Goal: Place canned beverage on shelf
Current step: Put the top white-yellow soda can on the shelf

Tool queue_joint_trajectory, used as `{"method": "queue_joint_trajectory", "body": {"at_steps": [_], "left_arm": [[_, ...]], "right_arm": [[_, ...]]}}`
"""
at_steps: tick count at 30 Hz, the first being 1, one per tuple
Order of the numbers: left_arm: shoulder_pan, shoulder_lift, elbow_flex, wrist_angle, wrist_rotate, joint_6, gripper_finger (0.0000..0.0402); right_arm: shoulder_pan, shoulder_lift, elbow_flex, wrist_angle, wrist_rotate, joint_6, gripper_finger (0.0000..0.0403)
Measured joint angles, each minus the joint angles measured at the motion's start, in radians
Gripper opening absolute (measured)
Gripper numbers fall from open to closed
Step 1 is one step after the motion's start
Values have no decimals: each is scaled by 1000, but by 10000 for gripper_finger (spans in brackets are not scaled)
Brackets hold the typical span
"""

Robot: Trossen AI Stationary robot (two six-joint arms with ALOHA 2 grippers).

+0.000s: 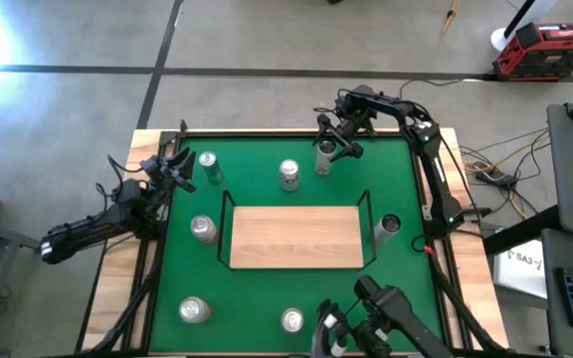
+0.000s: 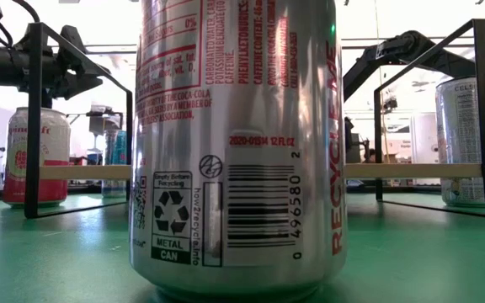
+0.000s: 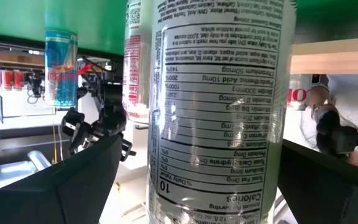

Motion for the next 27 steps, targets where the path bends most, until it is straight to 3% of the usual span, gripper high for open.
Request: {"method": "queue_joint_trajectory", "body": {"at_steps": [13, 23, 27], "left_arm": [[0, 0, 0, 0, 0, 0, 137], [0, 0, 0, 0, 0, 0, 137], [0, 0, 0, 0, 0, 0, 137]], "right_arm": [[0, 0, 0, -5, -1, 14, 249], [16, -31, 0, -77, -76, -50, 244], [35, -82, -6, -116, -47, -43, 244]]}}
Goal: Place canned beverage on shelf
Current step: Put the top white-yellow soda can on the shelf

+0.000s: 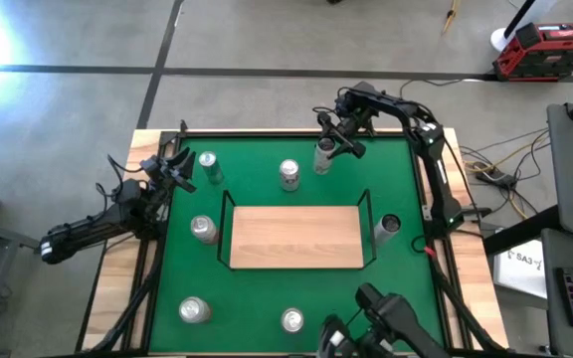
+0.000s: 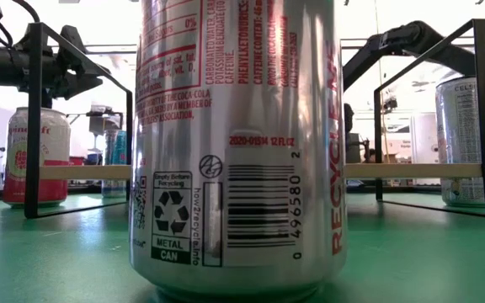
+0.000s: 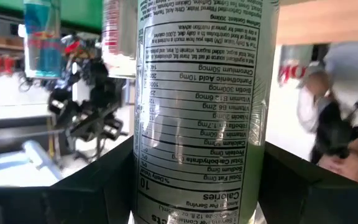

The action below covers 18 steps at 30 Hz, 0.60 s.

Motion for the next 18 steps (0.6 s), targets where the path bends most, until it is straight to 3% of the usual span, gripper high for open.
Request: {"method": "queue_joint_trajectory", "body": {"at_steps": [7, 18], "left_arm": [[0, 0, 0, 0, 0, 0, 137], [0, 0, 0, -1, 0, 0, 137]], "right_arm": [[75, -131, -40, -1, 55, 59, 244], [198, -406, -274, -2, 66, 202, 258]]}}
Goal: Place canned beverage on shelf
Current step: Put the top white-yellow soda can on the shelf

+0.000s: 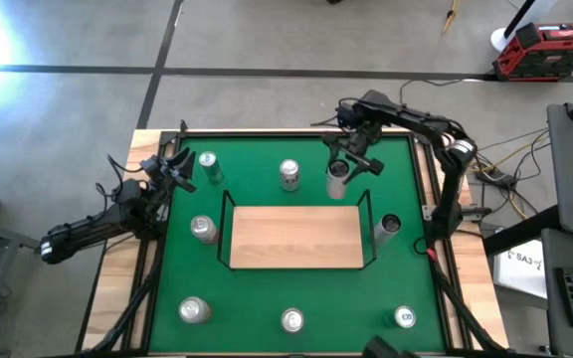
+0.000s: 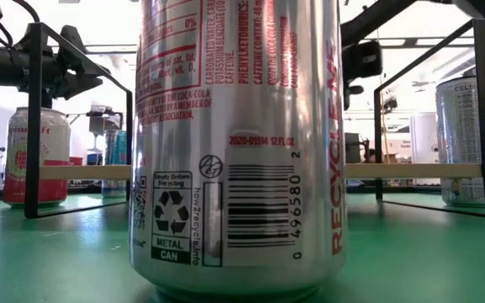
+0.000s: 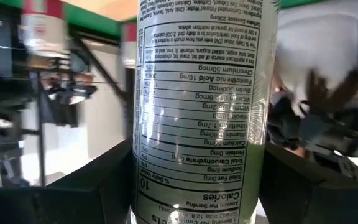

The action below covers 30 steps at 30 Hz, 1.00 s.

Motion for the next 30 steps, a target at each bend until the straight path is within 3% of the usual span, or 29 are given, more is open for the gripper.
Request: {"method": "queue_joint_trajectory", "body": {"at_steps": [5, 11, 19, 30], "left_arm": [[0, 0, 0, 0, 0, 0, 137], [0, 0, 0, 1, 0, 0, 137], [0, 0, 0, 0, 0, 0, 137], [0, 0, 0, 1, 0, 0, 137]], "right_arm": [[69, -80, -120, 15, -58, -13, 258], [151, -89, -192, 28, -176, -83, 259], [236, -59, -198, 44, -184, -129, 260], [255, -55, -198, 63, -124, -111, 260]]}}
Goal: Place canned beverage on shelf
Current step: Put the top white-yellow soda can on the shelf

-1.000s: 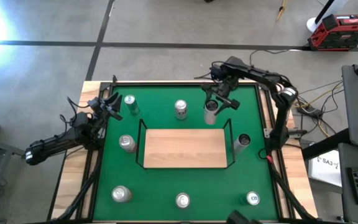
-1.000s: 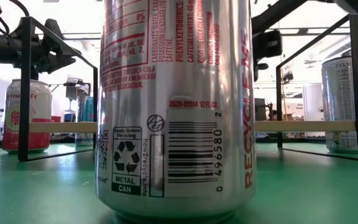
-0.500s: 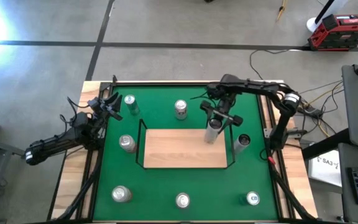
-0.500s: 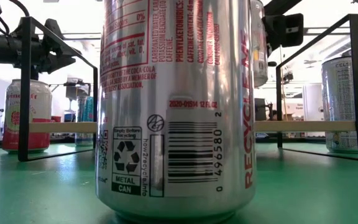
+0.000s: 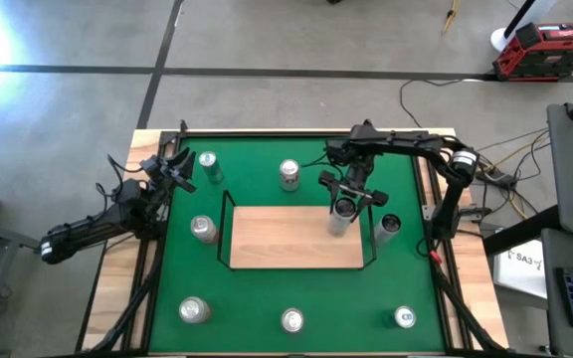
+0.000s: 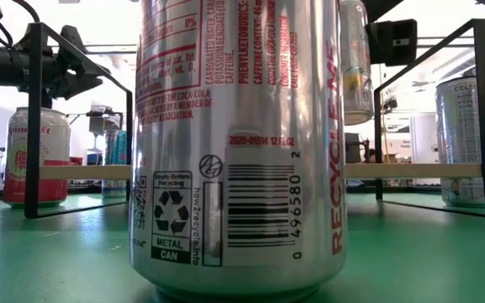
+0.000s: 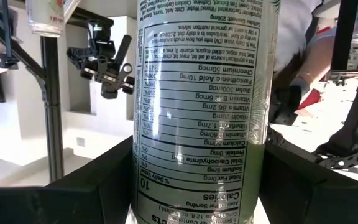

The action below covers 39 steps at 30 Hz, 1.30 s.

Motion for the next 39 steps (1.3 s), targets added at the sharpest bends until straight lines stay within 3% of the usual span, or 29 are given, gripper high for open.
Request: {"method": "queue_joint_trajectory", "body": {"at_steps": [12, 18, 39], "left_arm": [[0, 0, 0, 0, 0, 0, 137], [0, 0, 0, 0, 0, 0, 137], [0, 0, 0, 0, 0, 0, 137]], "right_arm": [[6, 1, 18, 390, -17, 410, 260], [36, 2, 18, 412, -16, 452, 261], [100, 4, 14, 764, 53, 793, 261]]}}
